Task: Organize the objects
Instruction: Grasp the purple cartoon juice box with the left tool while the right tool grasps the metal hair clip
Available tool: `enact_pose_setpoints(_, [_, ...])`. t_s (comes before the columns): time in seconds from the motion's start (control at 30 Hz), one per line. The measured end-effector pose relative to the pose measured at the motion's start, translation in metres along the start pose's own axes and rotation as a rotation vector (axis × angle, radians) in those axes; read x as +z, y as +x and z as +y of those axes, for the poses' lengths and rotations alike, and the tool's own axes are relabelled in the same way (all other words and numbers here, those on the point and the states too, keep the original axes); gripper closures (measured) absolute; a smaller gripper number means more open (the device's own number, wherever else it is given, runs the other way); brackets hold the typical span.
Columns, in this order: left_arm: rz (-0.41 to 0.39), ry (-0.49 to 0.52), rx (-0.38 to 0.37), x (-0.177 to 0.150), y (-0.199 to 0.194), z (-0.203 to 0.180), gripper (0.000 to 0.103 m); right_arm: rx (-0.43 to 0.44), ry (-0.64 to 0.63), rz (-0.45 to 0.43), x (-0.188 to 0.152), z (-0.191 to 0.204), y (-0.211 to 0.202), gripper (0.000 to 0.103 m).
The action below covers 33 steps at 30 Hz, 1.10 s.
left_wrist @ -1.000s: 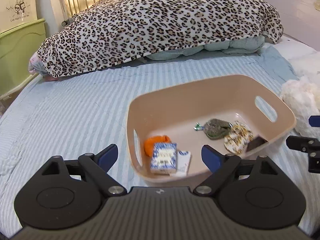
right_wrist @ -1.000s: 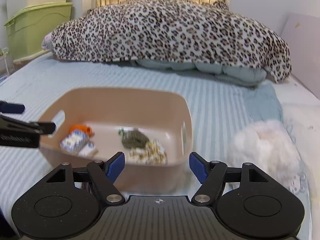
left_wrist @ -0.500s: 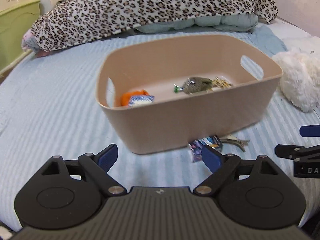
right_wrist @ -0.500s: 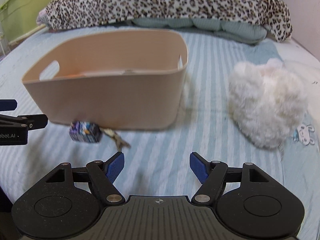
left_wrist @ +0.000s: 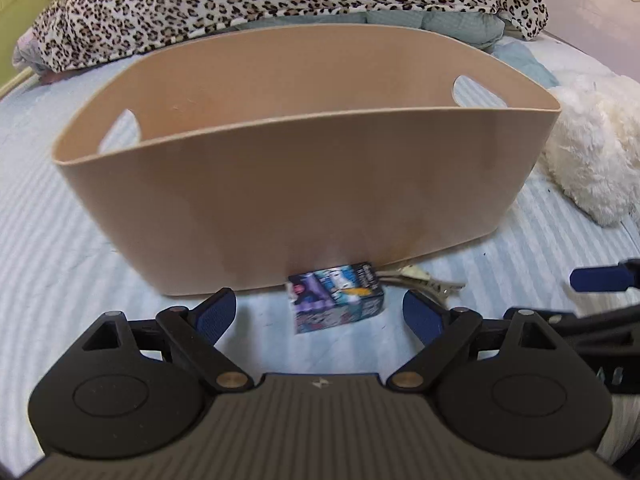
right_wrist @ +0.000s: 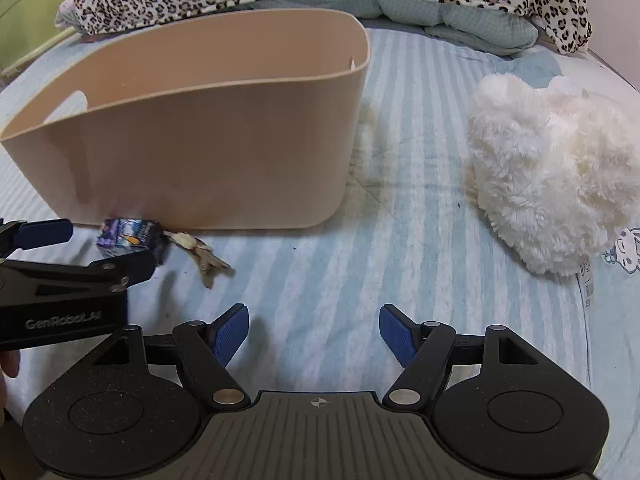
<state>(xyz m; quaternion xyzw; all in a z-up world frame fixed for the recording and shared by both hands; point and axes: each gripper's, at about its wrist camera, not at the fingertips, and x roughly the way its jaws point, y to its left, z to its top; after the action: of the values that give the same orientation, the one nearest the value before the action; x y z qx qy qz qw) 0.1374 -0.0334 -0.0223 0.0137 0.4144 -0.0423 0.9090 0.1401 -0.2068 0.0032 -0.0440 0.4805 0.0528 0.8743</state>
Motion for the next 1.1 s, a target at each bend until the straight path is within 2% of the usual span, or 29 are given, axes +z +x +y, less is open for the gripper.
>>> enact_pose_setpoints(0.2, [0.018, -0.013, 0.068, 0.001, 0.011, 0.002, 0.012, 0.004, 0.011, 0.008, 0.001, -0.002, 0.007, 0.028])
enact_pose_setpoints(0.47, [0.02, -0.082, 0.078, -0.003, 0.009, 0.042, 0.012, 0.064, -0.02, 0.01, 0.011, 0.021, 0.017, 0.027])
enact_pose_setpoints(0.6, [0.009, -0.089, 0.069, -0.005, 0.011, 0.057, 0.013, 0.057, -0.077, 0.002, 0.018, 0.041, 0.024, 0.027])
enact_pose_setpoints(0.67, [-0.001, -0.088, 0.055, -0.006, 0.013, 0.062, 0.014, 0.048, -0.1, -0.006, 0.02, 0.048, 0.027, 0.027])
enact_pose_setpoints(0.73, [-0.001, -0.084, 0.043, -0.006, 0.014, 0.066, 0.024, 0.04, -0.122, -0.024, 0.021, 0.053, 0.029, 0.027])
enact_pose_setpoints(0.77, [-0.004, -0.084, 0.036, -0.006, 0.014, 0.067, 0.027, 0.034, -0.133, -0.033, 0.02, 0.055, 0.03, 0.029])
enact_pose_setpoints(0.83, [-0.003, -0.085, 0.033, -0.006, 0.014, 0.068, 0.041, 0.034, -0.154, -0.044, 0.019, 0.057, 0.03, 0.036])
enact_pose_setpoints(0.9, [-0.002, -0.086, 0.027, -0.007, 0.013, 0.068, 0.05, 0.052, -0.158, -0.046, 0.017, 0.057, 0.029, 0.057])
enact_pose_setpoints(0.93, [-0.002, -0.085, 0.025, -0.008, 0.011, 0.068, 0.05, 0.06, -0.159, -0.047, 0.016, 0.057, 0.028, 0.063])
enact_pose_setpoints(0.97, [0.0, -0.08, 0.024, -0.008, 0.01, 0.067, 0.051, 0.065, -0.161, -0.044, 0.015, 0.057, 0.027, 0.08])
enact_pose_setpoints(1.1, [0.016, -0.084, 0.023, -0.008, 0.003, 0.063, 0.051, 0.083, -0.137, -0.03, 0.012, 0.054, 0.023, 0.084])
